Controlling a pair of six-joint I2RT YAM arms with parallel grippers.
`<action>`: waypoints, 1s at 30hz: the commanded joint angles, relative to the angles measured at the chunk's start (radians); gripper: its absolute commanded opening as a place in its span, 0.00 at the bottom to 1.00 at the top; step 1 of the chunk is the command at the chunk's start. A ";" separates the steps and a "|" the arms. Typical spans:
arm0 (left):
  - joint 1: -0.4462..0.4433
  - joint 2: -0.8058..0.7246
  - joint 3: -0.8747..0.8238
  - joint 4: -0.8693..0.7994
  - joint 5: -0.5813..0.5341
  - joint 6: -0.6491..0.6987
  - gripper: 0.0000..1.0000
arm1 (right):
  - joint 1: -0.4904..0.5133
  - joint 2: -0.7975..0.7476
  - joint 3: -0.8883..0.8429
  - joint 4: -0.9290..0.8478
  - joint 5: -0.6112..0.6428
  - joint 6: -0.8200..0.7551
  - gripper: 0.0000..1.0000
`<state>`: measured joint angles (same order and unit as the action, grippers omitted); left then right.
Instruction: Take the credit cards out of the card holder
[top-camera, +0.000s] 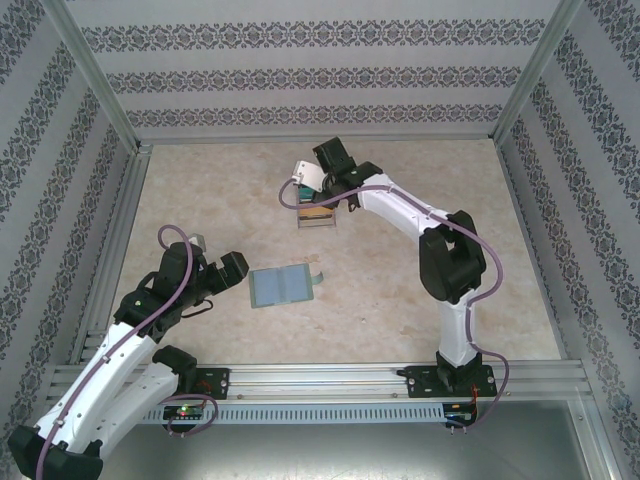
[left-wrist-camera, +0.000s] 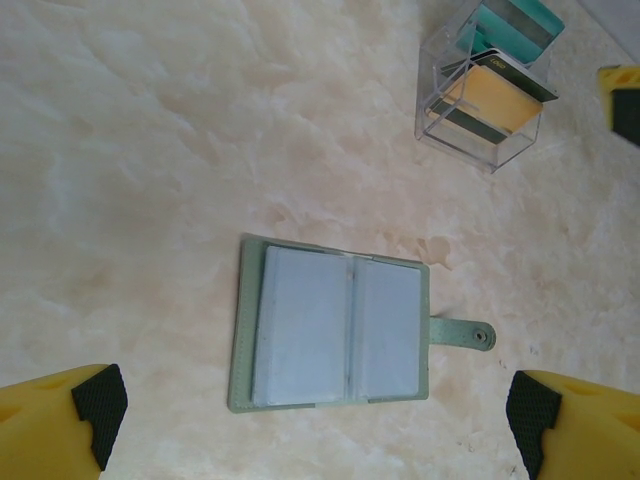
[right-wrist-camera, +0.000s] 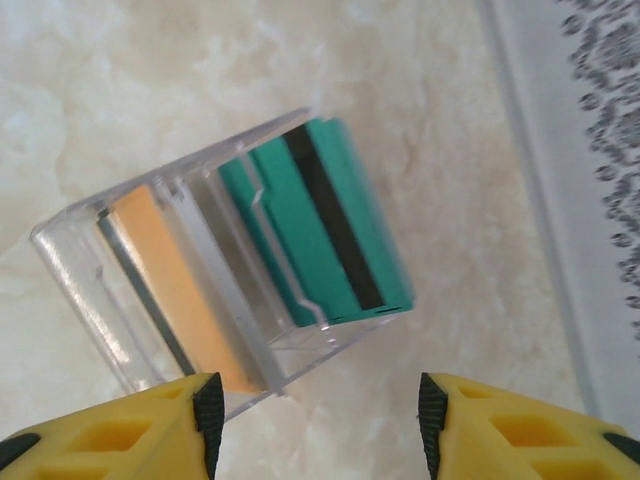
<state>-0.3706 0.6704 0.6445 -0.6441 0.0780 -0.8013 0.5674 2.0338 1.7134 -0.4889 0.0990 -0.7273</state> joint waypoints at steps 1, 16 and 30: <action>0.016 -0.004 -0.008 0.025 0.011 -0.016 0.99 | 0.011 0.043 0.006 -0.036 -0.002 0.023 0.57; 0.015 -0.011 0.004 0.001 -0.006 -0.012 0.99 | -0.003 0.152 0.119 0.015 0.143 0.080 0.57; 0.015 -0.019 -0.003 -0.004 -0.001 -0.015 0.99 | -0.018 0.145 0.126 0.027 0.153 0.127 0.57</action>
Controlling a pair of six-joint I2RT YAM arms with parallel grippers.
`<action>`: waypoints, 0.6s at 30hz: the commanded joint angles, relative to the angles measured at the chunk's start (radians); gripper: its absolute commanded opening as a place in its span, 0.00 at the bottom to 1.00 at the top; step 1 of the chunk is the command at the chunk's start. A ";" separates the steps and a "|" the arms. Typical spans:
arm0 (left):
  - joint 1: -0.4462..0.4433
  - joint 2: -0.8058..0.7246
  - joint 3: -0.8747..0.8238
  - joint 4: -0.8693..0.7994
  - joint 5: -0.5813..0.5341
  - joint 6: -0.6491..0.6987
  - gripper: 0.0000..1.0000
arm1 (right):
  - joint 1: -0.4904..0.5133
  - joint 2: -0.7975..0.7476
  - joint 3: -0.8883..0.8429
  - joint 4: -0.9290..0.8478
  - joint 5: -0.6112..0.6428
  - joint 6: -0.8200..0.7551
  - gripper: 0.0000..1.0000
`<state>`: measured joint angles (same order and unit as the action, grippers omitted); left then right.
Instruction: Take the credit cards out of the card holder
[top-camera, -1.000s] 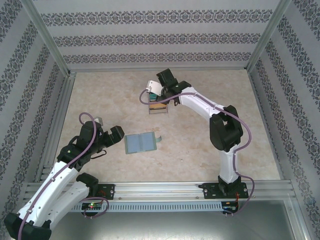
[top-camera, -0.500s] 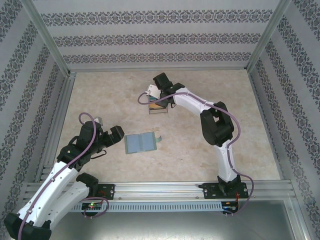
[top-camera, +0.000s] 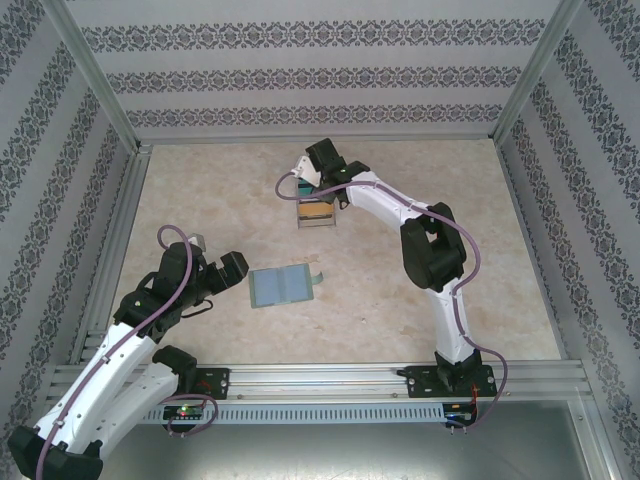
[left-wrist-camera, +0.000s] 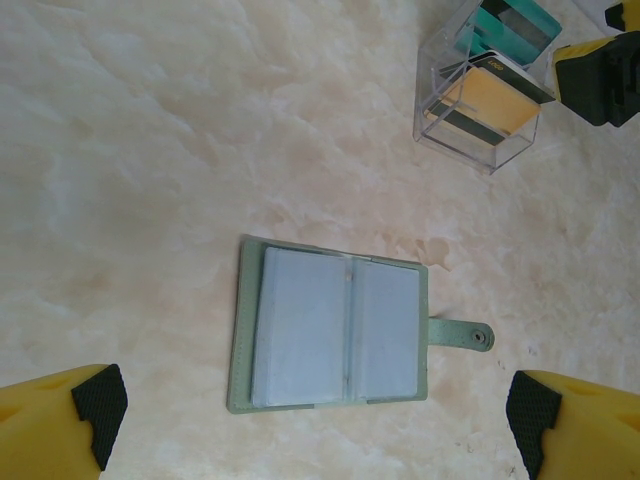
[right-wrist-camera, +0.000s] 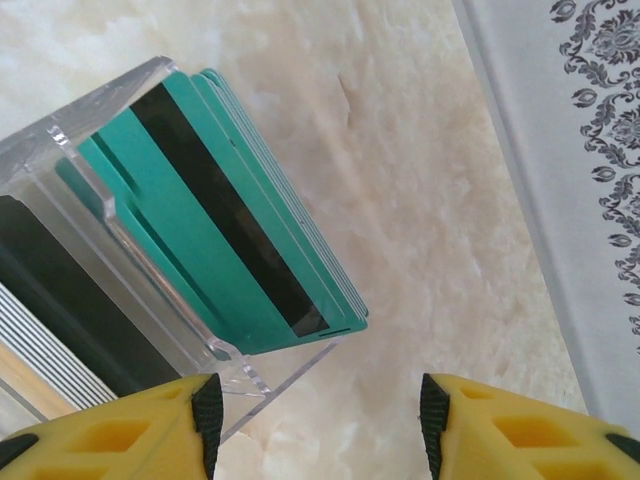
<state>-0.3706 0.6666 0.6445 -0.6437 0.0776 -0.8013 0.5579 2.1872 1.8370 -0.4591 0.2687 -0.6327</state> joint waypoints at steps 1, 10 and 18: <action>0.015 -0.018 -0.005 -0.004 0.000 -0.013 0.99 | -0.010 -0.026 -0.011 -0.009 -0.052 0.039 0.58; 0.015 -0.036 -0.022 0.002 0.004 -0.024 0.99 | -0.006 -0.095 -0.093 -0.076 -0.261 0.016 0.62; 0.015 -0.040 -0.013 -0.014 0.002 -0.023 0.99 | 0.013 -0.018 -0.039 -0.070 -0.152 0.018 0.62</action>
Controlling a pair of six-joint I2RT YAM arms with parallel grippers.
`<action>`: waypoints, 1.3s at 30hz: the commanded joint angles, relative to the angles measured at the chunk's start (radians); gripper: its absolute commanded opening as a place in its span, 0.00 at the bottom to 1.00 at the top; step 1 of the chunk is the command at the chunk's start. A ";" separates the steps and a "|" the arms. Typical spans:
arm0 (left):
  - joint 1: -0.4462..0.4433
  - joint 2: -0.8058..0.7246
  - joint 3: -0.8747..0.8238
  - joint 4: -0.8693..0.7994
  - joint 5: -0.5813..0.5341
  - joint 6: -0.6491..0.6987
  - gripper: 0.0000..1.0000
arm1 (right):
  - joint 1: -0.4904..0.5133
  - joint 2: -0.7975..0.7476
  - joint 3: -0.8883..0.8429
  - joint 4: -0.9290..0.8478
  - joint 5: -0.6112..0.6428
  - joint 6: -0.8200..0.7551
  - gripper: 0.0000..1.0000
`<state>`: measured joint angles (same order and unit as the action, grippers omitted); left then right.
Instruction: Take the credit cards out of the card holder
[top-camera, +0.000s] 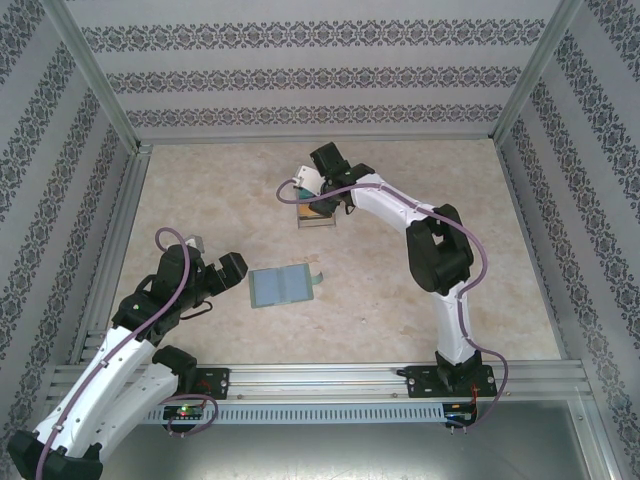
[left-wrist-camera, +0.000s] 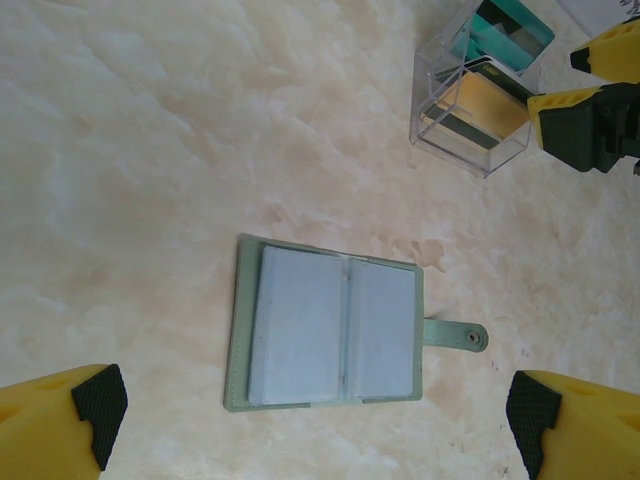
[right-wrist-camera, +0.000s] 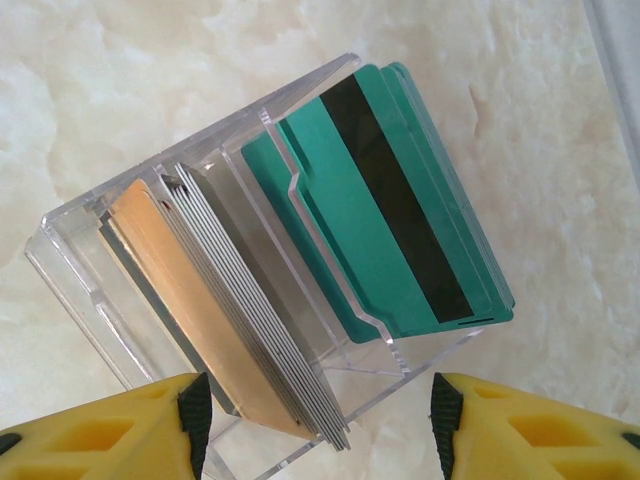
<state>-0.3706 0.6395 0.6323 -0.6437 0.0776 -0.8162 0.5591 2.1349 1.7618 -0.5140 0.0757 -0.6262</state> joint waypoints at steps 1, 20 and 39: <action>0.015 -0.013 0.001 -0.016 0.001 -0.008 0.99 | 0.011 0.044 0.046 -0.014 0.055 0.015 0.62; 0.016 -0.017 0.008 -0.030 -0.007 -0.008 0.99 | -0.011 0.151 0.173 0.026 0.193 0.068 0.61; 0.018 0.055 0.014 0.050 -0.087 0.079 0.99 | -0.032 -0.297 -0.173 0.115 0.107 0.298 0.85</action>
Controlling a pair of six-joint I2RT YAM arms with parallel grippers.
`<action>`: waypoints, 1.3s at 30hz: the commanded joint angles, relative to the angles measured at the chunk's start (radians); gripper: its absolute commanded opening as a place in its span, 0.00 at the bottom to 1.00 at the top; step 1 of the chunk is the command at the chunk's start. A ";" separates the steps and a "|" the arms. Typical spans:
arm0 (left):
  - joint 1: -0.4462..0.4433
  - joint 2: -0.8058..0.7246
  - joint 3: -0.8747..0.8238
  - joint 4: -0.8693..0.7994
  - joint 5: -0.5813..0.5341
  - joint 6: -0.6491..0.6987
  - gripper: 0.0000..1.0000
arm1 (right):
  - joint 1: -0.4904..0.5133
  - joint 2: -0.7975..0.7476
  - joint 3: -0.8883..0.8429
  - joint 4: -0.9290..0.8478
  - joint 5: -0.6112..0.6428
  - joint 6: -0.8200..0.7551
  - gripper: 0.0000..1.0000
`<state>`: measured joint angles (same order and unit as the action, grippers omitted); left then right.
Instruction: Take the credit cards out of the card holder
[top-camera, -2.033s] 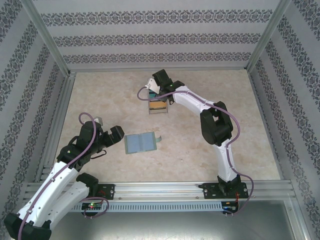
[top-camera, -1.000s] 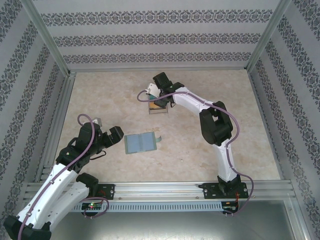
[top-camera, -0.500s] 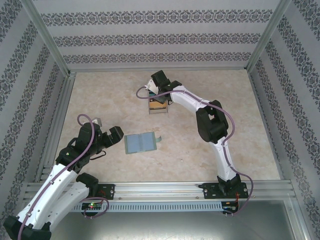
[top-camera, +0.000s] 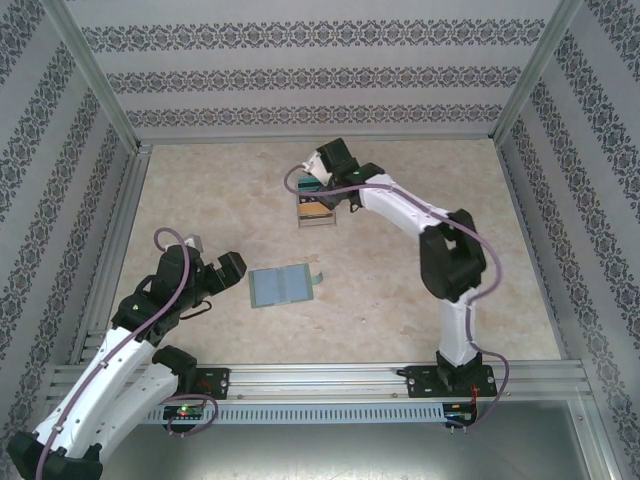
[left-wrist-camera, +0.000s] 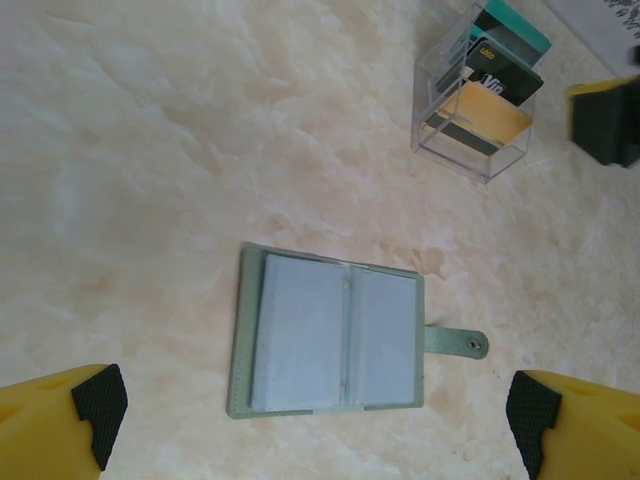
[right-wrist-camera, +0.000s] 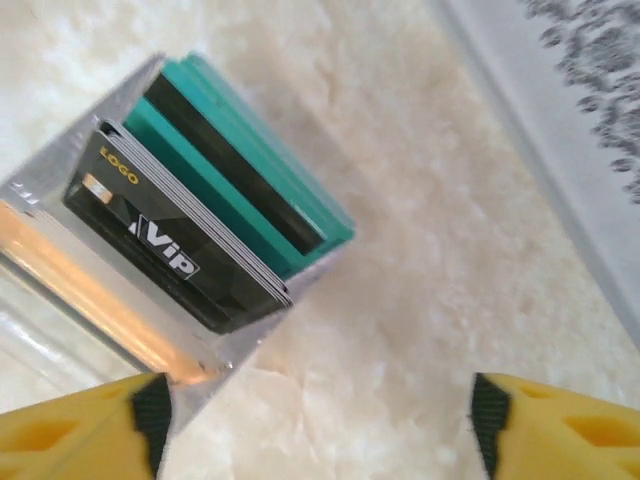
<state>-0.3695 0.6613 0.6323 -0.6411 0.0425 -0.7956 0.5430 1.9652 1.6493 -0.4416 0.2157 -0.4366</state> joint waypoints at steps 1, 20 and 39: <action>0.019 0.061 0.028 0.051 -0.074 0.075 0.99 | -0.020 -0.175 -0.103 0.055 -0.040 0.139 0.96; 0.162 0.715 0.147 0.460 -0.591 0.519 0.99 | -0.358 -0.875 -1.027 0.406 -0.001 0.456 0.98; 0.343 0.861 -0.192 1.391 -0.171 0.763 0.99 | -0.526 -0.471 -1.250 1.285 -0.191 0.460 0.98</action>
<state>-0.0376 1.5124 0.4587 0.5617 -0.2600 -0.0860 0.0456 1.4582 0.4507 0.6331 0.1139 0.0174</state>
